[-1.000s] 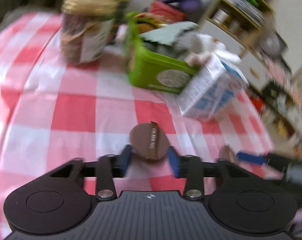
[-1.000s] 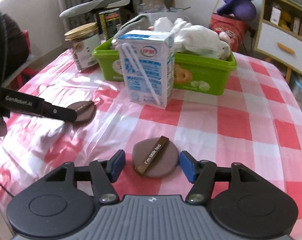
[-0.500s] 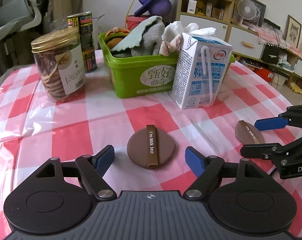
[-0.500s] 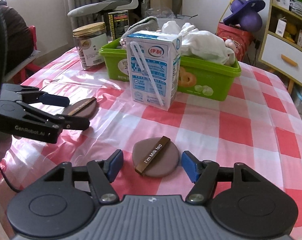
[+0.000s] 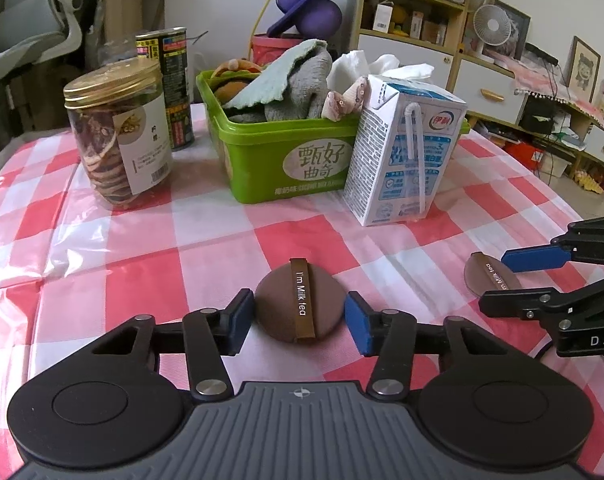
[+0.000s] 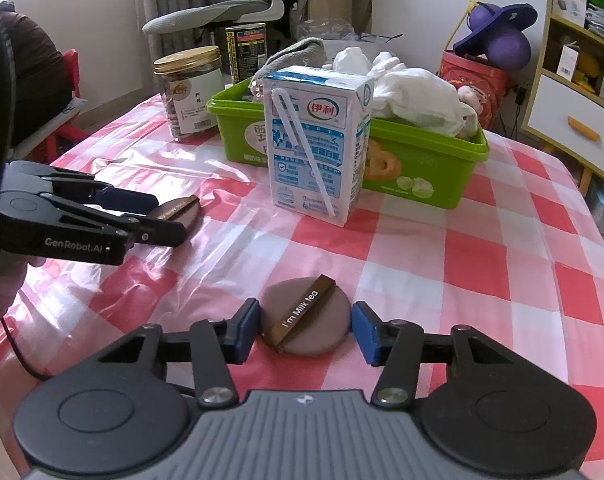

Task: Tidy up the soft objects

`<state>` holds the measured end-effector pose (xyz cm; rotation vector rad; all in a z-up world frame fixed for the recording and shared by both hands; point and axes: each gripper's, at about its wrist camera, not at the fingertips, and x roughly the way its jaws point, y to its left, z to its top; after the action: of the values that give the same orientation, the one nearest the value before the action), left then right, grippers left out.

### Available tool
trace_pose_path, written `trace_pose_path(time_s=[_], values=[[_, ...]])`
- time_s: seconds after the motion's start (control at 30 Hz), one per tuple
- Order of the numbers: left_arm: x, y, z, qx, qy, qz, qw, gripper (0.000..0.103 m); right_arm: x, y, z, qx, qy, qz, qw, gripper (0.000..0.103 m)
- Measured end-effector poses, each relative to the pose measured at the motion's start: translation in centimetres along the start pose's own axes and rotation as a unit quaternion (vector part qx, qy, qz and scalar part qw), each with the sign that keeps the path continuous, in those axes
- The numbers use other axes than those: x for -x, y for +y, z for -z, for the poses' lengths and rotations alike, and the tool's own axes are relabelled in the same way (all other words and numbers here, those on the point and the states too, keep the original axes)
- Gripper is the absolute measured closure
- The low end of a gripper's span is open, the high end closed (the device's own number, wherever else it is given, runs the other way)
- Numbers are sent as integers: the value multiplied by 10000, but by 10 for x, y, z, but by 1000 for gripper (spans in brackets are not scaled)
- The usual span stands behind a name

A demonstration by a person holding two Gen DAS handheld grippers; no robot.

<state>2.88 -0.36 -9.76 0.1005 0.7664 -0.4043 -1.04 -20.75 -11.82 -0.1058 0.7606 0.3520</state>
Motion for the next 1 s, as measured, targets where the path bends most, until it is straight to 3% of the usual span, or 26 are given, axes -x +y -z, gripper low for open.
trace_pose_path(time_s=[0.5,1.0], values=[[14,3,-10,148,-115,21,9998,60,17,-10,-12,-356,-268,82,9990,78],[51,13,-53,687,-1000,177,9925,61,57,-42,-47,-1319,-1035,114,9858,78]])
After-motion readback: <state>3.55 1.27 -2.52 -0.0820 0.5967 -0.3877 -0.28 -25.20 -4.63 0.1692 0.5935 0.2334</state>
